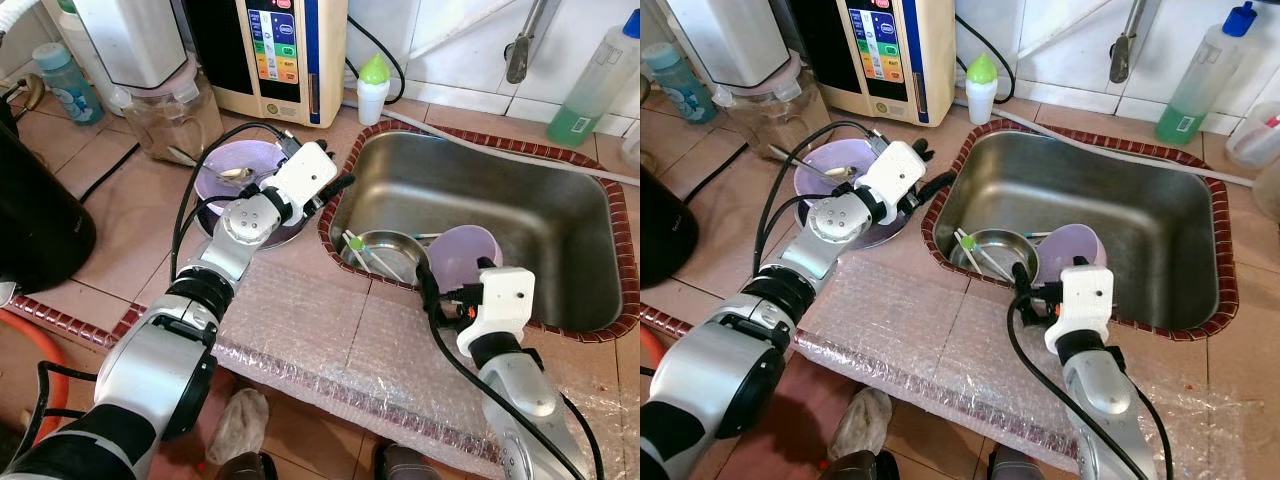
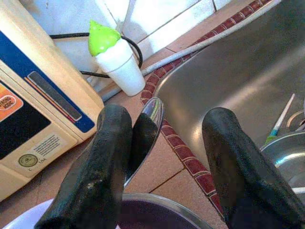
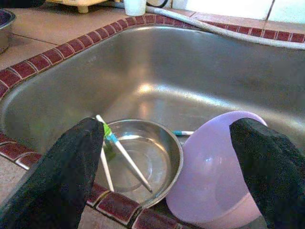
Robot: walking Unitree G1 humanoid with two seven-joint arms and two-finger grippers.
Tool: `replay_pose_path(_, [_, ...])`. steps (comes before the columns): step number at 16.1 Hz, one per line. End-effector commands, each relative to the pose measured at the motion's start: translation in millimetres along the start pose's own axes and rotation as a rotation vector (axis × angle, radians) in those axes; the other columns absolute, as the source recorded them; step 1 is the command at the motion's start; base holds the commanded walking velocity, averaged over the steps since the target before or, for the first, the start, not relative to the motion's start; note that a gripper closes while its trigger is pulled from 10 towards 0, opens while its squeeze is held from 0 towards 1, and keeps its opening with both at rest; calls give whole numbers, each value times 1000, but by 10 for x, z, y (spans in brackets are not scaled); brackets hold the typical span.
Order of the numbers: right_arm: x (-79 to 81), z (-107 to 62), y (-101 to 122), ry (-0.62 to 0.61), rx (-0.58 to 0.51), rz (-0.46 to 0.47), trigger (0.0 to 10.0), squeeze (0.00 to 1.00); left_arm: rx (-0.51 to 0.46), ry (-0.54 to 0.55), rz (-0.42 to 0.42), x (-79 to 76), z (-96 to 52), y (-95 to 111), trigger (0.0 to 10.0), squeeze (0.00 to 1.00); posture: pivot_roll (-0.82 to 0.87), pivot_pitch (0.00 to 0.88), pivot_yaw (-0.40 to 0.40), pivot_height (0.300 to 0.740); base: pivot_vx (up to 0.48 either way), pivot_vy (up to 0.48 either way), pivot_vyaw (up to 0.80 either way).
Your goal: Kitchen organization
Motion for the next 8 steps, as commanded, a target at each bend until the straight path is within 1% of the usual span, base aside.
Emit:
replay_pose_path(1, [11, 9, 28, 9, -4, -2, 10000, 0, 3, 14, 17, 73, 0, 17, 0, 0, -234, 127, 74, 740, 0, 0, 0])
replay_pose_path(6, [14, 47, 42, 13, -11, -4, 10000, 0, -4, 27, 20, 110, 1, 38, 0, 0, -233, 120, 70, 740, 0, 0, 0])
replay_pose_path(8, [18, 73, 54, 13, -16, -4, 10000, 0, -16, 32, 21, 129, 12, 76, 0, 0, -227, 108, 67, 740, 0, 0, 0])
Point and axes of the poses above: a point about 5 cm out from each wrist's last joint towards the gripper, its own z axis pointing out of the wrist towards the gripper, its own y axis along the axis of the wrist's last joint, x = y × z, the point moved 5 cm from there along z, pointing out of the wrist towards the gripper, and after that the axes turned 7 degrees about -z, right-handed, at the moved point
